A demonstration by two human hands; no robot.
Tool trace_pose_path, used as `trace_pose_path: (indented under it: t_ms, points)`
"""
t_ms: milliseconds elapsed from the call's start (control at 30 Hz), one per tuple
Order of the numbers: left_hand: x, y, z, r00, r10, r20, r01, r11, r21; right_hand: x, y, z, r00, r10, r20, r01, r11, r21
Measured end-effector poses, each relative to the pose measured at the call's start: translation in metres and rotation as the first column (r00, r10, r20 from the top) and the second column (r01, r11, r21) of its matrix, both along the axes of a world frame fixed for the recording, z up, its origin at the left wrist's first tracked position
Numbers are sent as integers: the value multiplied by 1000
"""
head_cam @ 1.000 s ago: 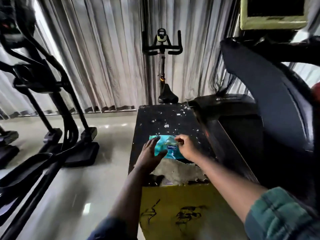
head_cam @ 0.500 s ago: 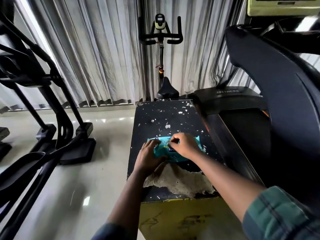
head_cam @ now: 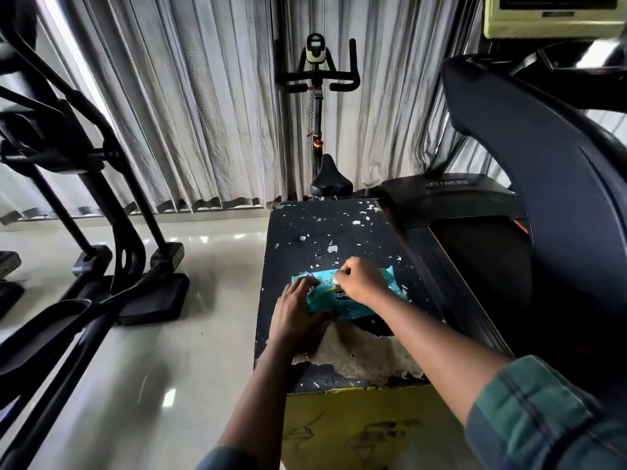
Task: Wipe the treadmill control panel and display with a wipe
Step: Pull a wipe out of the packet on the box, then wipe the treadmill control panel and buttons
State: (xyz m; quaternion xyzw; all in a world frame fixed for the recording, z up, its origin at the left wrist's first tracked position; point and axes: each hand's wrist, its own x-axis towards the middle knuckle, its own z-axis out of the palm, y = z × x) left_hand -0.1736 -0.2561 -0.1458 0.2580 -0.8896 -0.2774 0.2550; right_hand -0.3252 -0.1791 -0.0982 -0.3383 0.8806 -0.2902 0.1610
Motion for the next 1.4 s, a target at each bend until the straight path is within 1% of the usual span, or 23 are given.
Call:
trace_pose_path:
  t_ms: [67, 133, 200, 267, 400, 467, 567, 667, 733, 833, 967, 1067, 1133, 1200, 1300, 1400]
  points:
    - [1, -1, 0, 1000, 9, 18, -9, 1000, 8, -3, -1, 3, 994, -100, 47, 105, 987, -124]
    - [1, -1, 1, 999, 11, 44, -11, 1000, 14, -7, 0, 8, 980, -174, 98, 195, 942, -273]
    - [0, 0, 3, 998, 15, 53, -16, 1000, 11, -10, 3, 15, 974, -202, 107, 227, 903, -365]
    - [0, 2, 6, 999, 31, 27, -31, 1000, -3, -11, 8, 20, 974, -193, 118, 224, 888, -402]
    - [-16, 14, 26, 991, 15, -130, -22, 998, -53, -16, 27, 26, 964, -221, 146, 264, 843, -469]
    - [-33, 28, 39, 980, -40, -195, 34, 999, -30, -20, 44, 29, 963, -238, 129, 271, 840, -469]
    - [-61, 61, 56, 957, -141, -254, 152, 988, 27, -31, 79, 33, 963, -247, 110, 268, 812, -518]
    - [-91, 102, 64, 941, -238, -241, 263, 962, 76, -44, 129, 34, 952, -305, 21, 278, 834, -478]
    - [-109, 138, 69, 935, -289, -204, 322, 934, 152, -52, 174, 35, 933, -358, 47, 334, 805, -491]
    - [-130, 198, 70, 888, -406, -216, 436, 893, 115, -60, 249, 38, 892, -449, 50, 414, 769, -487]
    - [-151, 308, 73, 807, -540, -241, 580, 802, 143, -65, 377, 35, 829, -559, 12, 497, 728, -472]
    - [-162, 393, 76, 765, -600, -232, 639, 753, 160, -55, 466, 39, 815, -567, 122, 537, 659, -526]
    - [-166, 462, 76, 716, -653, -245, 693, 706, 144, -45, 539, 41, 801, -562, 207, 573, 620, -536]
    - [-170, 523, 77, 667, -701, -253, 741, 661, 121, -33, 604, 41, 794, -546, 266, 596, 618, -512]
    - [-176, 604, 82, 638, -741, -210, 767, 634, 94, -18, 691, 42, 787, -568, 241, 608, 649, -457]
    - [-183, 671, 85, 604, -776, -182, 796, 598, 92, -3, 759, 41, 760, -614, 213, 638, 640, -428]
